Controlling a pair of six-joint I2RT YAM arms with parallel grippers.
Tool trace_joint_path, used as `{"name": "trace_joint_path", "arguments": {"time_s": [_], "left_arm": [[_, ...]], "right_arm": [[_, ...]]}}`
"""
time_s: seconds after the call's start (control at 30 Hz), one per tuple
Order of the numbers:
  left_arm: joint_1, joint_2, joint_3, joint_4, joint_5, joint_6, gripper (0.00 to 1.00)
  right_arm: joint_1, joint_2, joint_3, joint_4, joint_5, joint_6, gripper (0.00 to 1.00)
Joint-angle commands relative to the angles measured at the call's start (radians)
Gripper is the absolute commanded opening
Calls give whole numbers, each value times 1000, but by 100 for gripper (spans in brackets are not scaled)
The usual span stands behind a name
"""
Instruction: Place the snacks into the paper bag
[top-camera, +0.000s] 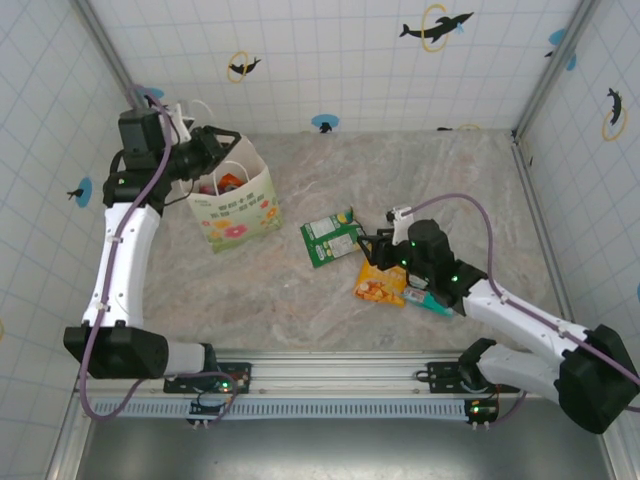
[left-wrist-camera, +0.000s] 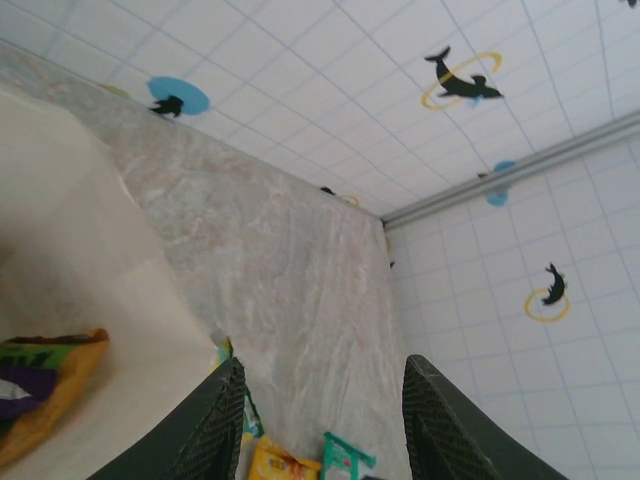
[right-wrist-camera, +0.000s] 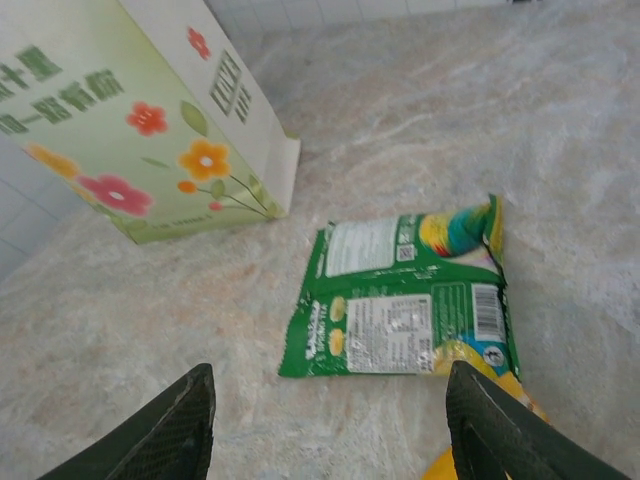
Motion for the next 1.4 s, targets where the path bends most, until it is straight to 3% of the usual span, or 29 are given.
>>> {"name": "trace_joint_path", "arguments": {"time_s": [0.0,0.5,0.87,1.17,1.37], "left_arm": [[-49,-3,-6,36,43,43,45],[-205,44,-22,-162,-53,366,46],[-205,28,-57,-152,-59,376,46],[-206,36,-45,-128,-45,361,46],[-207,38,-47,-114,-51,349,46]], "right_arm": [[-30,55,90,-140,-39,3,62],[-158,458,444,-448,-152,-102,66],[-205,795,735,-596,-203,-209,68],[-217,965,857,-625,-181,-236,68],[-220,1022,871,-612,-242,-244,66]]}}
